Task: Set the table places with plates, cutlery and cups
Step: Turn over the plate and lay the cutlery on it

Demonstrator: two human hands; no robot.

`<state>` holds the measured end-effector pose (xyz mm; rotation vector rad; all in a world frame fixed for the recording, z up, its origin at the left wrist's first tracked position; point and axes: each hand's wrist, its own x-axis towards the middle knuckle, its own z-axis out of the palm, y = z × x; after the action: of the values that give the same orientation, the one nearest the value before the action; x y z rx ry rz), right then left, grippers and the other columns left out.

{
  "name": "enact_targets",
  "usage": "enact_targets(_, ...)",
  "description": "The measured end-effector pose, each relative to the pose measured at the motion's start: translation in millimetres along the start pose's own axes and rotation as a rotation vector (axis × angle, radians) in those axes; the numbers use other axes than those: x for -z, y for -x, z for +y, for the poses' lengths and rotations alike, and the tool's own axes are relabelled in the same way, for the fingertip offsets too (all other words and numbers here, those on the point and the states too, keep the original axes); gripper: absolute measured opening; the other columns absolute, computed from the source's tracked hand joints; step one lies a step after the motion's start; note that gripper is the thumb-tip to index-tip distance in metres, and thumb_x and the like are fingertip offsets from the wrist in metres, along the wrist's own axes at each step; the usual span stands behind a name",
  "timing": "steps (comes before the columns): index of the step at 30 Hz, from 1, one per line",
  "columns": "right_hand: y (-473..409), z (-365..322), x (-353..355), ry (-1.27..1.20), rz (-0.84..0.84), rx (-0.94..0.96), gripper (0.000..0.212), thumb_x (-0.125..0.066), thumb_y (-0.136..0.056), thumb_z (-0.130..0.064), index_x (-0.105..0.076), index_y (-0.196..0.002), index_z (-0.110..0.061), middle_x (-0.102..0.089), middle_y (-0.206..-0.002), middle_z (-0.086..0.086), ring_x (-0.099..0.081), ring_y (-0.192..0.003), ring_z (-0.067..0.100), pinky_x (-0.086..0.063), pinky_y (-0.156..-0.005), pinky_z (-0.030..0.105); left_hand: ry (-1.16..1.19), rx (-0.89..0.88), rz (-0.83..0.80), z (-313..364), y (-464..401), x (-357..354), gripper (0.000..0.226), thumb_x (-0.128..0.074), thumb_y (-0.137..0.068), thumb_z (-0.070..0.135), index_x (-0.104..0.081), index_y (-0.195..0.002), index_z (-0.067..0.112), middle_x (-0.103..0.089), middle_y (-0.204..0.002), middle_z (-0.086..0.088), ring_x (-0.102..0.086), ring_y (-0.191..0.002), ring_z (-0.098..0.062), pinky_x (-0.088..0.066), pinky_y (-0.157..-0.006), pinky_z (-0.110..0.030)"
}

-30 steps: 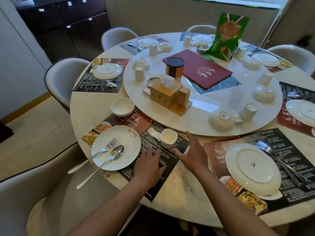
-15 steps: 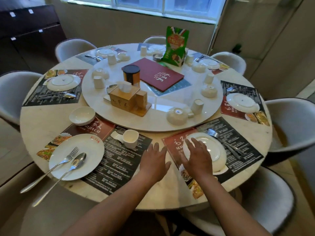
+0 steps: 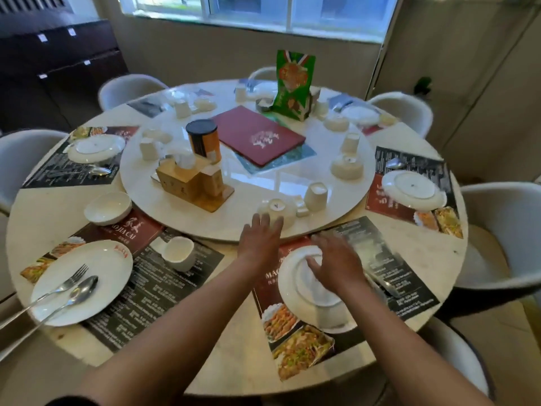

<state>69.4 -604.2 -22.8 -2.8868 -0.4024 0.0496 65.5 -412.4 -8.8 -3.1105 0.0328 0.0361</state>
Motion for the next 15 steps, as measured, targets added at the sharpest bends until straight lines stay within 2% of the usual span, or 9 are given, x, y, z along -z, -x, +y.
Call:
enact_targets(4, -38.8, 8.3, -10.7, -0.012, -0.086, 0.044, 0.053, -0.053, -0.095, -0.046, -0.046, -0.145, -0.027, -0.042, -0.153, -0.002, -0.035, -0.141, 0.025, -0.04, -0.109, 0.047, -0.105, 0.002, -0.026, 4.0, -37.6, -12.1, 0.103, -0.077, -0.084, 0.036, -0.007, -0.159, 0.022, -0.014, -0.163, -0.018, -0.019, -0.148, -0.037, -0.037, -0.11, -0.046)
enact_targets(6, -58.2, 9.1, -19.5, -0.003, -0.135, 0.068, 0.055, -0.049, -0.097, -0.044, -0.041, -0.148, -0.026, -0.035, -0.158, -0.001, -0.03, -0.145, 0.024, -0.038, -0.111, 0.047, -0.143, -0.008, -0.036, 1.2, -54.0, -17.6, 0.102, -0.072, -0.088, 0.034, -0.001, -0.16, 0.02, -0.006, -0.166, -0.017, -0.012, -0.152, -0.037, -0.031, -0.116, -0.047)
enact_targets(8, -71.2, 8.7, -26.1, 0.003, -0.172, 0.084, 0.054, -0.047, -0.098, -0.043, -0.038, -0.149, -0.025, -0.032, -0.16, 0.0, -0.028, -0.146, 0.026, -0.037, -0.111, 0.049, -0.151, -0.023, -0.037, -2.3, -63.5, -24.1, 0.095, -0.066, -0.093, 0.031, -0.001, -0.161, 0.019, -0.005, -0.167, -0.016, -0.01, -0.153, -0.036, -0.029, -0.118, -0.047)
enact_targets(12, -75.0, 5.7, -33.8, -0.064, -0.209, 0.053, 0.047, -0.049, -0.097, -0.036, -0.045, -0.142, -0.024, -0.034, -0.157, -0.001, -0.043, -0.136, 0.028, -0.045, -0.101, 0.046, -0.167, -0.056, 0.036, -7.6, -64.9, -36.4, 0.086, -0.068, -0.087, 0.023, -0.019, -0.157, 0.016, -0.029, -0.156, -0.021, -0.033, -0.141, -0.038, -0.042, -0.107, -0.045)
enact_targets(15, -70.0, 6.0, -36.8, -0.114, -0.198, 0.036, 0.05, -0.051, -0.096, -0.026, -0.042, -0.145, -0.025, -0.028, -0.16, -0.005, -0.048, -0.131, 0.03, -0.047, -0.096, 0.044, -0.214, -0.115, 0.167, -9.9, -59.7, -43.3, 0.074, -0.069, -0.078, 0.014, -0.044, -0.147, 0.017, -0.058, -0.122, -0.021, -0.057, -0.109, -0.039, -0.053, -0.081, -0.044)
